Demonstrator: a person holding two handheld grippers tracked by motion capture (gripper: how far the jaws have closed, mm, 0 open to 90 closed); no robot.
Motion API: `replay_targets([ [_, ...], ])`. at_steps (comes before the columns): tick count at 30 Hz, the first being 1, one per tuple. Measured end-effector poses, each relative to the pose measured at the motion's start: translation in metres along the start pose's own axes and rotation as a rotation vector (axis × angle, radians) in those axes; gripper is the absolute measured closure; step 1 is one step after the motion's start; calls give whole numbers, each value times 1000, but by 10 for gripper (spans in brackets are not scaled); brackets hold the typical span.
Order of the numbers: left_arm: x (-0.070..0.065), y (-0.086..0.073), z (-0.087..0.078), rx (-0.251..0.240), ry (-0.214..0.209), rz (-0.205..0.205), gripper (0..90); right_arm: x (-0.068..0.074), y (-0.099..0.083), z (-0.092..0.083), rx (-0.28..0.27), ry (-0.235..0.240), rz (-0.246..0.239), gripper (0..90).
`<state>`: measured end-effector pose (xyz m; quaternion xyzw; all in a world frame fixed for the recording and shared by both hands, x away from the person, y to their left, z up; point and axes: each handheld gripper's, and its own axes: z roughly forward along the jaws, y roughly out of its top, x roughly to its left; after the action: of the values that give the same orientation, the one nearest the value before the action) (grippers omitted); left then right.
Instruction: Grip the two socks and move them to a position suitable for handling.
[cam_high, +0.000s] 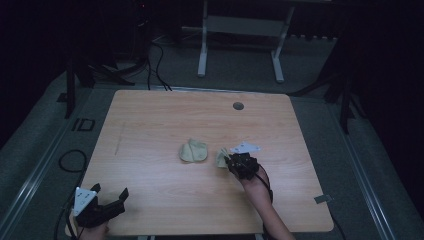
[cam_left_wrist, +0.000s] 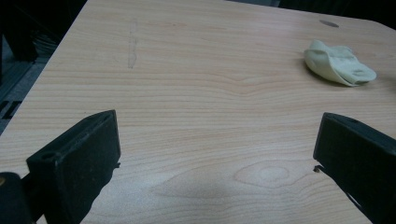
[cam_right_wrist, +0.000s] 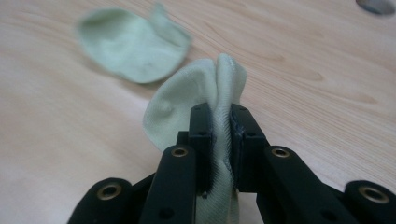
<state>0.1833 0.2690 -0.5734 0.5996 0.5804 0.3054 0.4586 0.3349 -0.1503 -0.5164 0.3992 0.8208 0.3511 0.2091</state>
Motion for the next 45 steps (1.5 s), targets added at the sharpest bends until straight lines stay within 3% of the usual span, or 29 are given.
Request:
replay_targets([
  [3, -1, 0, 0, -3, 0, -2, 8, 14, -2, -22, -44, 0, -50, 806],
  [6, -3, 0, 0, -2, -3, 0, 8, 26, -8, -40, -77, 14, -39, 805],
  [9, -5, 1, -1, -4, -8, 4, 8, 43, -23, -48, -73, 7, -62, 805],
  [12, -8, 1, -2, -12, -3, 17, 8, 58, -40, -48, -44, -22, -106, 805],
  [18, -11, 0, 2, 1, -21, 23, 8, 78, -70, -39, 37, 27, -137, 788],
  [19, -12, 0, 3, 6, -23, 24, 8, 80, -73, -36, 56, 31, -147, 758],
  [21, -14, -1, 4, 9, -33, 31, 8, 84, -80, -31, 70, 65, -140, 612],
  [22, -14, -1, 4, 9, -33, 31, 8, 84, -80, -31, 70, 65, -140, 612],
  [25, -20, -2, 7, 14, -94, 40, 8, 87, -74, -39, 68, 161, -132, 547],
  [27, -26, -1, 10, 28, -148, 46, 8, 84, -68, -48, 35, 156, -141, 522],
  [30, -45, 2, 11, 53, -214, 95, 8, 70, -58, -61, -16, 146, -153, 525],
  [31, -52, 4, 11, 51, -252, 110, 13, 64, -55, -63, -20, 148, -155, 547],
  [34, -77, 8, 14, 79, -382, 134, 141, 49, -51, -64, -3, 170, -166, 587],
  [36, -94, 8, 18, 118, -474, 153, 149, 46, -53, -62, 7, 192, -158, 624],
  [37, -103, 8, 20, 127, -502, 166, 238, 44, -56, -58, 20, 203, -162, 628],
  [40, -126, 6, 27, 187, -603, 184, 319, 45, -58, -54, 38, 222, -175, 636],
  [43, -144, 3, 39, 268, -643, 177, 342, 47, -60, -46, 49, 245, -188, 640],
  [45, -154, 0, 46, 315, -606, 203, 393, 48, -61, -39, 57, 280, -178, 640],
])
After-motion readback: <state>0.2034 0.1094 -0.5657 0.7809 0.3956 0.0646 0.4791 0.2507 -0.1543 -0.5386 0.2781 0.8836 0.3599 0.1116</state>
